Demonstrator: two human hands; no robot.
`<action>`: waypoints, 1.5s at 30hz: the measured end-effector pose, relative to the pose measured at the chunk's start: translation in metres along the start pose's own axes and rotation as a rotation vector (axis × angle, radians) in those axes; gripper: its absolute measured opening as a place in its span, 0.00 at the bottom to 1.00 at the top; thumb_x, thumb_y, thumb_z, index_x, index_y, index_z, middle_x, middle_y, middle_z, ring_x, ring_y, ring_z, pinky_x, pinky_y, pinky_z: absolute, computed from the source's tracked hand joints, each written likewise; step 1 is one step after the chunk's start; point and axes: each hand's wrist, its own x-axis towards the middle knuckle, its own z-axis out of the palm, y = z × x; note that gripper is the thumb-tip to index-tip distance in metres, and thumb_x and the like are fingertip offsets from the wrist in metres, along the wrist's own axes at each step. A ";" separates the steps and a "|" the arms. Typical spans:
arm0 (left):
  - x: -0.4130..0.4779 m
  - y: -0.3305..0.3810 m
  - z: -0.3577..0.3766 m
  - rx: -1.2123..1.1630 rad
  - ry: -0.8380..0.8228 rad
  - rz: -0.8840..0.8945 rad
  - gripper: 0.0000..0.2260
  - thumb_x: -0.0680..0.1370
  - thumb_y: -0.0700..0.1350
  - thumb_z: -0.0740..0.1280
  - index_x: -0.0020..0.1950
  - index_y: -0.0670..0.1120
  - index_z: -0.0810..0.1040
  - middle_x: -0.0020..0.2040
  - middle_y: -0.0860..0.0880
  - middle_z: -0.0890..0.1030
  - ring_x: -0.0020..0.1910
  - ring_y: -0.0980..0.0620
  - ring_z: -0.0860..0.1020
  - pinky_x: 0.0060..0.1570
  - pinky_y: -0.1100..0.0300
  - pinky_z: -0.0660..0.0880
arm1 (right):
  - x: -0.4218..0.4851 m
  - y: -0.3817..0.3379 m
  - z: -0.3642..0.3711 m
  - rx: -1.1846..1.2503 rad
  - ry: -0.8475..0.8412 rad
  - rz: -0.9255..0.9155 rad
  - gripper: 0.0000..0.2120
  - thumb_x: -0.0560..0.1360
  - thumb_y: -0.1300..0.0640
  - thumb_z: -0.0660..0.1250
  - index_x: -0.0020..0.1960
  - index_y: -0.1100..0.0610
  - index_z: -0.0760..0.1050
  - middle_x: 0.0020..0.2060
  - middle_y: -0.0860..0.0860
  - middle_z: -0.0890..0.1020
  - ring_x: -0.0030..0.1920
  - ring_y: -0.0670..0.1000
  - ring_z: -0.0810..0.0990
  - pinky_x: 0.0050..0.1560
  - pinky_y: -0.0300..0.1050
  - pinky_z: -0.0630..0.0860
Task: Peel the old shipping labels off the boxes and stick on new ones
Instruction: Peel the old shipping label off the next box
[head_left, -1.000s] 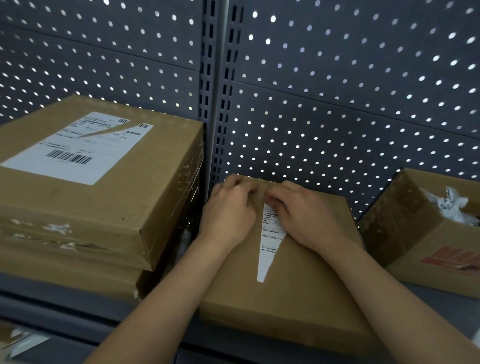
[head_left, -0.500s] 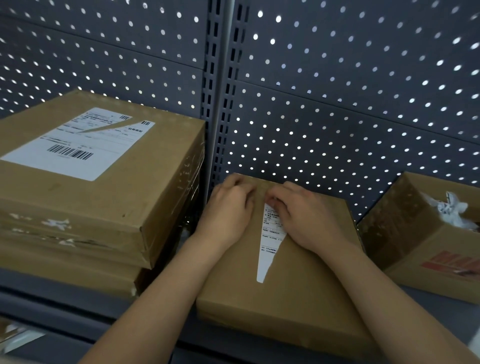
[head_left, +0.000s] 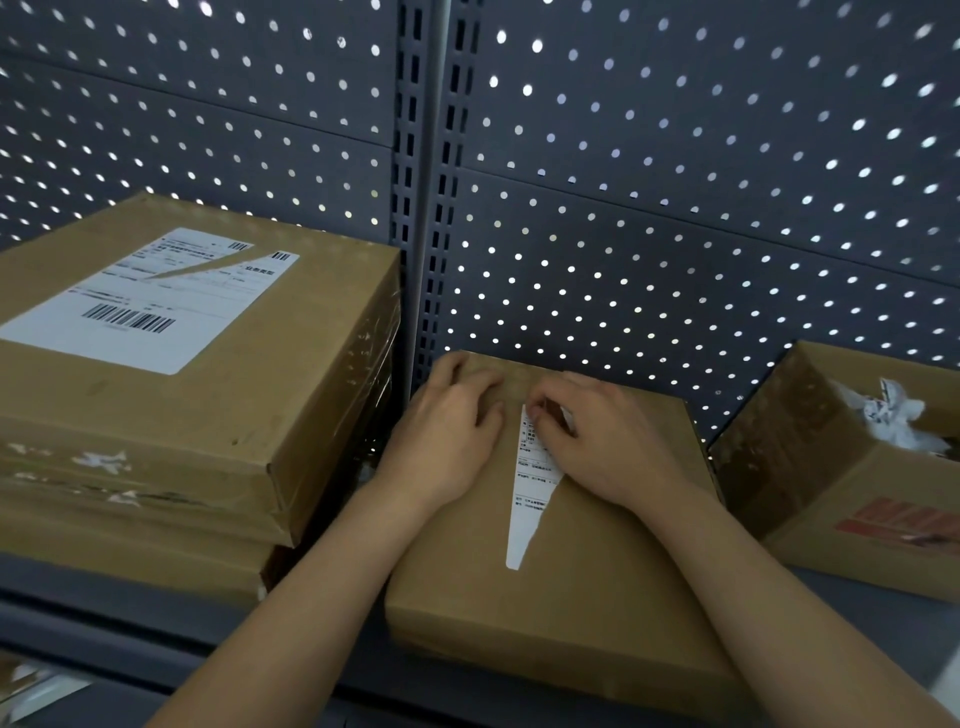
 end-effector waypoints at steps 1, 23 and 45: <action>0.000 0.000 0.000 0.002 0.004 -0.003 0.19 0.81 0.49 0.62 0.73 0.52 0.70 0.76 0.51 0.60 0.72 0.48 0.66 0.68 0.53 0.68 | 0.000 0.000 0.000 -0.001 -0.001 0.002 0.02 0.77 0.52 0.64 0.47 0.47 0.75 0.36 0.42 0.73 0.38 0.44 0.73 0.39 0.52 0.75; -0.001 -0.005 0.004 -0.069 0.042 -0.025 0.18 0.81 0.48 0.63 0.71 0.53 0.72 0.78 0.53 0.60 0.74 0.50 0.64 0.70 0.52 0.66 | 0.002 0.002 0.005 -0.006 0.018 0.010 0.05 0.79 0.51 0.63 0.51 0.45 0.77 0.41 0.40 0.76 0.42 0.45 0.76 0.42 0.52 0.76; 0.000 -0.007 0.004 -0.103 0.036 -0.008 0.18 0.82 0.46 0.62 0.72 0.51 0.72 0.78 0.53 0.60 0.75 0.53 0.61 0.65 0.66 0.56 | 0.000 0.002 0.003 0.021 0.011 0.024 0.03 0.79 0.51 0.63 0.49 0.46 0.76 0.39 0.40 0.75 0.41 0.43 0.75 0.42 0.51 0.76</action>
